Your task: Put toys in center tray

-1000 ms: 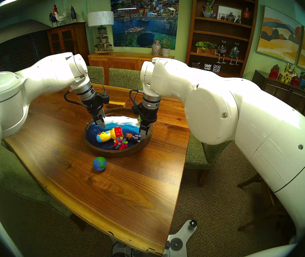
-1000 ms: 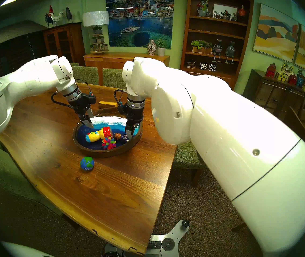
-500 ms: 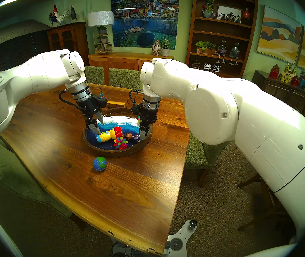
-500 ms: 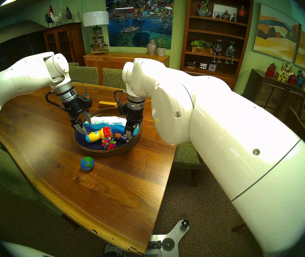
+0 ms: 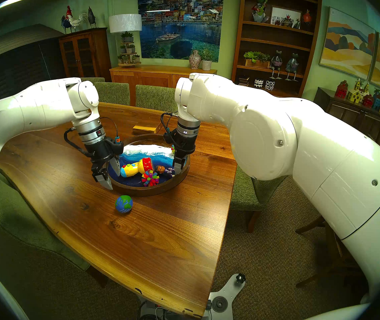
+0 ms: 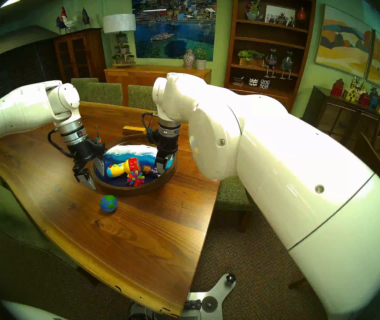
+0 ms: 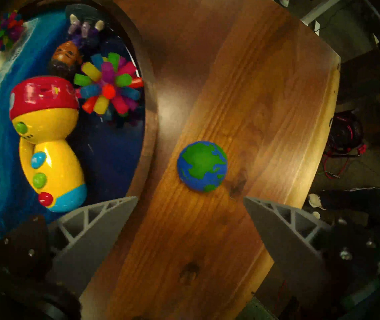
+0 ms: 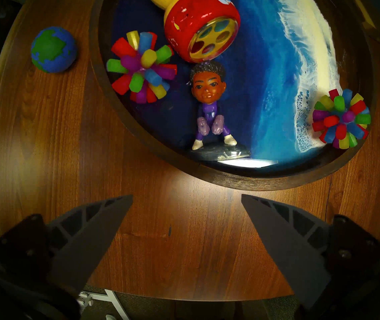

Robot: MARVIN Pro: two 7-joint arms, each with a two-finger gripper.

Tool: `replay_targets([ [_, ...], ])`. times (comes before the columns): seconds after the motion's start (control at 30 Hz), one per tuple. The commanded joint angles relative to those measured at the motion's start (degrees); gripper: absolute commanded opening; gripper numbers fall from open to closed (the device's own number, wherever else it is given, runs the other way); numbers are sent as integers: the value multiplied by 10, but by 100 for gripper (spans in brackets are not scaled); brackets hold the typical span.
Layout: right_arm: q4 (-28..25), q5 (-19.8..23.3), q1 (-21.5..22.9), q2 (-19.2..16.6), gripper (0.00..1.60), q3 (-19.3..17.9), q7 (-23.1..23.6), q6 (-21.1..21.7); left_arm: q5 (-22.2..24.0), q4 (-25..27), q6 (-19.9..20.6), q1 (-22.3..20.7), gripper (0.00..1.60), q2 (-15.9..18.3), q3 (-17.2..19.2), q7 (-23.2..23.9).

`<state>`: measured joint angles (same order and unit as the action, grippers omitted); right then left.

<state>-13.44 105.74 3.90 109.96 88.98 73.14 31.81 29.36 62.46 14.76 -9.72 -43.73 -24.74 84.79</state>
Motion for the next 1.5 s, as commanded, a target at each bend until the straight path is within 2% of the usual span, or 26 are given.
replay_targets([
  [0.0, 10, 0, 18, -2, 160, 0, 4, 0, -3, 66, 1, -24, 160, 49, -2, 2],
  [0.33, 10, -1, 20, -2, 160, -2, 5, 0, -21, 165, 4, -32, 160, 100, -4, -4],
  [0.5, 10, -1, 21, -3, 160, -3, 6, 0, -35, 228, 15, -38, 160, 129, -1, -18],
  [0.53, 10, -1, 21, -3, 160, -3, 7, 0, -36, 226, 17, -39, 160, 132, -1, -21],
  [0.6, 10, -2, 22, -3, 160, -4, 7, 0, -46, 263, 26, -45, 160, 149, 2, -37],
  [0.63, 10, -2, 22, -3, 160, -4, 8, 0, -48, 253, 28, -44, 160, 148, 2, -42],
  [0.7, 10, -2, 22, -3, 160, -4, 8, 0, -58, 290, 37, -51, 160, 165, 5, -59],
  [0.77, 10, -2, 23, -3, 160, -4, 9, 0, -65, 294, 44, -55, 160, 172, 8, -74],
  [0.83, 10, -3, 24, -3, 160, -4, 10, 0, -75, 326, 56, -62, 160, 189, 12, -93],
  [0.93, 11, -4, 25, -3, 160, -5, 14, 0, -102, 381, 89, -71, 160, 224, 17, -143],
  [0.97, 11, -4, 25, -3, 160, -5, 15, 0, -106, 380, 93, -69, 160, 225, 16, -150],
  [1.07, 11, -5, 27, -3, 160, -4, 20, 0, -132, 428, 129, -65, 160, 251, 13, -196],
  [1.3, 12, -10, 29, -4, 160, -3, 32, 0, -167, 485, 200, -49, 160, 277, 7, -277],
  [1.47, 15, -14, 29, -4, 160, -2, 40, 0, -168, 494, 237, -36, 160, 272, 6, -319],
])
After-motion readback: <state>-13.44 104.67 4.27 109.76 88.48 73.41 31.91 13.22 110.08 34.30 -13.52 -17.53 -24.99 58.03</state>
